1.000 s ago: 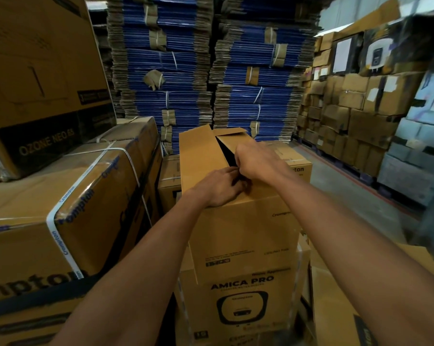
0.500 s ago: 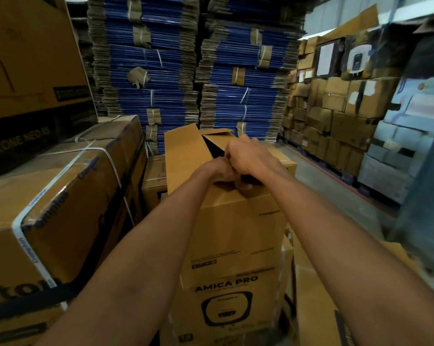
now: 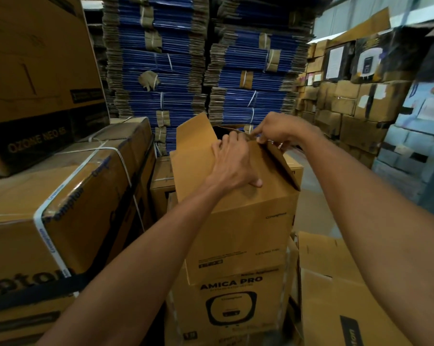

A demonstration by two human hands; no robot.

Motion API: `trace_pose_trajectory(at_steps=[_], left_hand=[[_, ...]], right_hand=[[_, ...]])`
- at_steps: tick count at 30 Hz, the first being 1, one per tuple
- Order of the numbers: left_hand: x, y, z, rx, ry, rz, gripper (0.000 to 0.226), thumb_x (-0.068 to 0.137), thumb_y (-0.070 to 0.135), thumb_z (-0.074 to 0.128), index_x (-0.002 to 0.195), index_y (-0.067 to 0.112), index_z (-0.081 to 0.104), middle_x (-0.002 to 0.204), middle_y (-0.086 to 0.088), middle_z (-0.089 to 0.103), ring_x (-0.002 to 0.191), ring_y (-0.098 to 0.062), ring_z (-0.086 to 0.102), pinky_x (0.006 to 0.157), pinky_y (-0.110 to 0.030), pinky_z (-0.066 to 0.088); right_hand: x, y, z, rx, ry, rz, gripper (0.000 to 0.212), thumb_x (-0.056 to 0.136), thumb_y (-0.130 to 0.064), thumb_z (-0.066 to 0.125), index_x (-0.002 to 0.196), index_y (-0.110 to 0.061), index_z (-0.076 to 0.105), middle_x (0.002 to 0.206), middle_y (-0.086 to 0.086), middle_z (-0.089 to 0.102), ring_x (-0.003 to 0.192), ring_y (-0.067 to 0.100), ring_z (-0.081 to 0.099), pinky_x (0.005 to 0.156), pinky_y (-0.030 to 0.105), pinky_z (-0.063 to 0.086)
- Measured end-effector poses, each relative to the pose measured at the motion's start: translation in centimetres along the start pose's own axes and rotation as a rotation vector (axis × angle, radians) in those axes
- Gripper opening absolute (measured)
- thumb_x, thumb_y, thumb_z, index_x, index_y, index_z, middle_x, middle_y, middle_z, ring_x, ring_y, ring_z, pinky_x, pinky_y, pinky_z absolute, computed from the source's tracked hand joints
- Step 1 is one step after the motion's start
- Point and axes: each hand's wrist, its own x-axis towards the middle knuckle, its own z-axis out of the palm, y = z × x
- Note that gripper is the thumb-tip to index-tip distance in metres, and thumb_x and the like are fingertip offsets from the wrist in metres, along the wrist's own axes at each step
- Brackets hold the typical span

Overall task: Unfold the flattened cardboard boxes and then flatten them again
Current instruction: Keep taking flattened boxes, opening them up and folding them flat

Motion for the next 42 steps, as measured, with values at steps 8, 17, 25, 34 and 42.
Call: trace_pose_trajectory(at_steps=[8,17,25,34,42], left_hand=[[-3.4,0.4,-1.0,0.06,0.186,0.096,0.102,0.051,0.048,0.094,0.133,0.012,0.045,0.121,-0.004,0.044,0.113,-0.022,0.04,0.094,-0.034,0.026],[-6.0,2.4,-2.2,0.3,0.395,0.215,0.068,0.066,0.033,0.088,0.123,0.01,0.06,0.106,-0.007,0.06,0.09,-0.021,0.056,0.079,-0.036,0.042],[-9.5,5.0,-3.1,0.273,0.245,0.409,0.031,0.09,0.02,0.074,0.118,0.008,0.066,0.07,0.001,0.055,0.047,-0.007,0.035,0.043,-0.02,0.026],[-10.6,5.0,-5.4,0.169,-0.15,0.353,0.034,0.111,0.034,0.033,0.136,0.019,0.049,0.078,0.008,0.05,0.063,-0.008,0.048,0.059,-0.028,0.039],[-11.6,2.9,-4.7,0.201,-0.822,0.437,0.06,0.106,0.055,0.034,0.161,0.035,0.02,0.165,-0.006,0.029,0.15,-0.028,0.029,0.118,-0.052,0.032]], right_hand=[[0.7,-1.6,-0.9,0.039,-0.212,0.05,0.028,0.098,-0.019,0.048,0.108,-0.009,0.071,0.13,0.01,0.058,0.098,0.038,0.069,0.074,0.049,0.064],[1.0,-0.6,-0.3,-0.025,-0.19,-0.076,0.026,0.099,-0.023,0.052,0.109,-0.018,0.076,0.114,0.01,0.069,0.096,0.028,0.069,0.053,0.034,0.056],[0.8,2.3,-0.5,0.036,-0.313,-0.037,0.042,0.1,-0.012,0.049,0.132,-0.038,0.055,0.122,0.009,0.056,0.105,0.034,0.061,0.077,0.055,0.059],[1.6,0.6,2.3,-0.031,-0.444,-0.065,0.049,0.102,-0.053,0.047,0.149,-0.048,0.034,0.164,0.006,0.023,0.14,0.048,0.037,0.092,0.061,0.054],[1.2,2.4,4.8,-0.111,-0.633,-0.157,0.081,0.081,-0.08,0.052,0.152,-0.061,0.017,0.17,-0.007,0.005,0.155,0.034,0.008,0.113,0.069,0.028]])
